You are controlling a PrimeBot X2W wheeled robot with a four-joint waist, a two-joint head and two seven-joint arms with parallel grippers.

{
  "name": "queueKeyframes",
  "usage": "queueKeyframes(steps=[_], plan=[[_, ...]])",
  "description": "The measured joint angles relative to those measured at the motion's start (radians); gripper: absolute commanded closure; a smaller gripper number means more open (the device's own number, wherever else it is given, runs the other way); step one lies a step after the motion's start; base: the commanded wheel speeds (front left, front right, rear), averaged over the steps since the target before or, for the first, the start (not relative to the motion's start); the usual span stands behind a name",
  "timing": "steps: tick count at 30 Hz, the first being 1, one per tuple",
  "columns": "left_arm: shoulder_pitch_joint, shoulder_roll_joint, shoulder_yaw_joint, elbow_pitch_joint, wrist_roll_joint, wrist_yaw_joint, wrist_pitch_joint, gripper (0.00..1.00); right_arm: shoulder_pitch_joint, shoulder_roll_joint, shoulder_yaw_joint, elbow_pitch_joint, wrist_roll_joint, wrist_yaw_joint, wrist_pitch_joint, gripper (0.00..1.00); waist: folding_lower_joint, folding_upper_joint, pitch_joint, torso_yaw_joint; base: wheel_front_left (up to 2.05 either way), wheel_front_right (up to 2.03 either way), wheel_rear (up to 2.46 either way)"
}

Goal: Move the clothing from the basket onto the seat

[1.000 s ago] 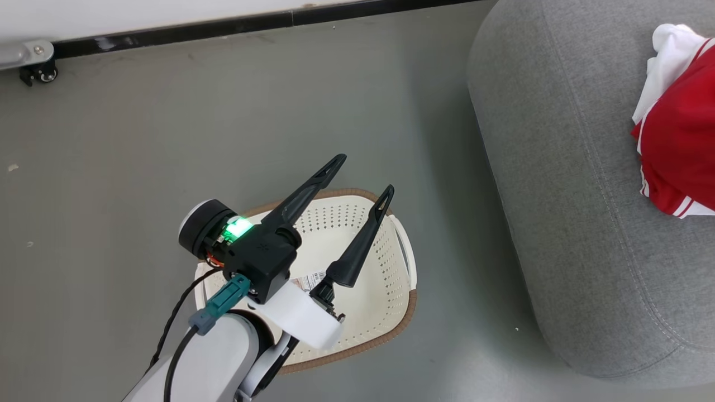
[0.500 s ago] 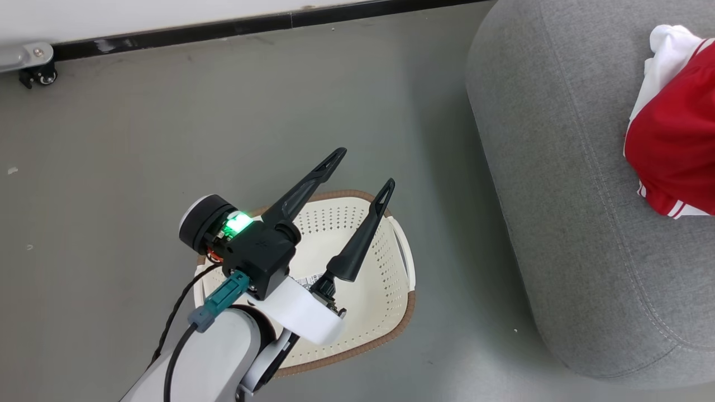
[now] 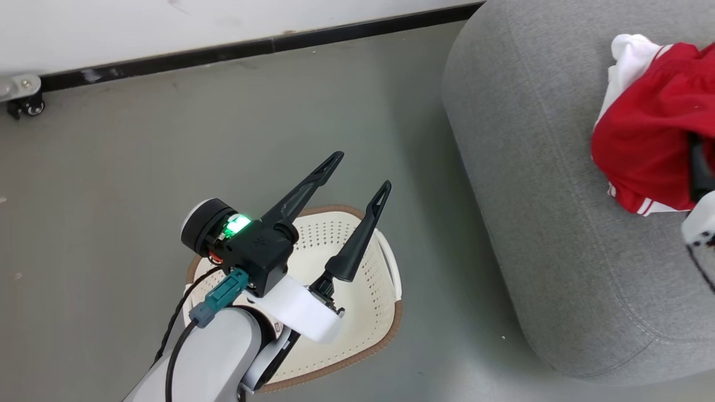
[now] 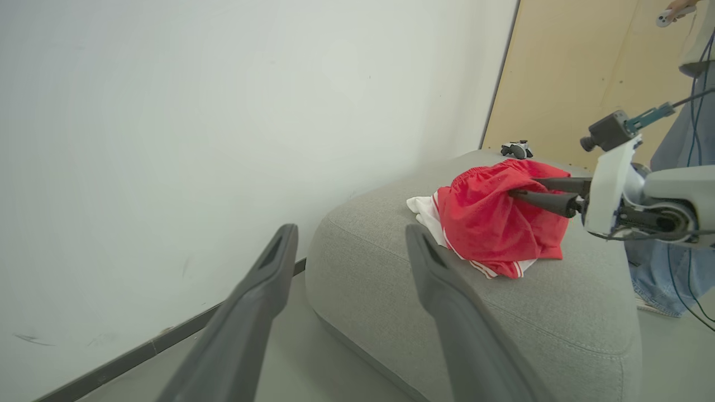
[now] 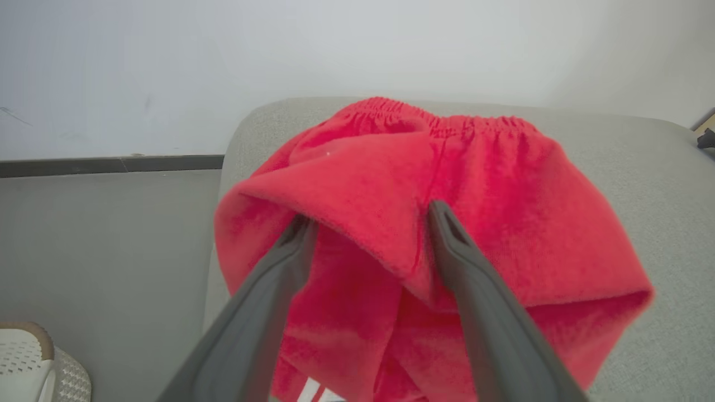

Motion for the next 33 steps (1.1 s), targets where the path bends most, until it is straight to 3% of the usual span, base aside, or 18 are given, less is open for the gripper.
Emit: queueKeyframes(steps=[16, 33], plan=[[0.027, 0.000, 0.030, 0.041, -0.026, 0.001, -0.026, 0.00, 0.104, 0.041, 0.084, -0.113, 0.032, 0.000, -0.028, 0.00, 0.0000, 0.0000, -0.064, -0.064, 0.00, 0.00, 0.00], [0.131, 0.007, 0.120, 0.095, -0.064, 0.066, -0.044, 0.00, 0.119, 0.077, 0.174, -0.310, 0.027, 0.000, -0.051, 0.00, 0.0000, 0.0000, -0.149, -0.053, 0.00, 0.00, 0.00]])
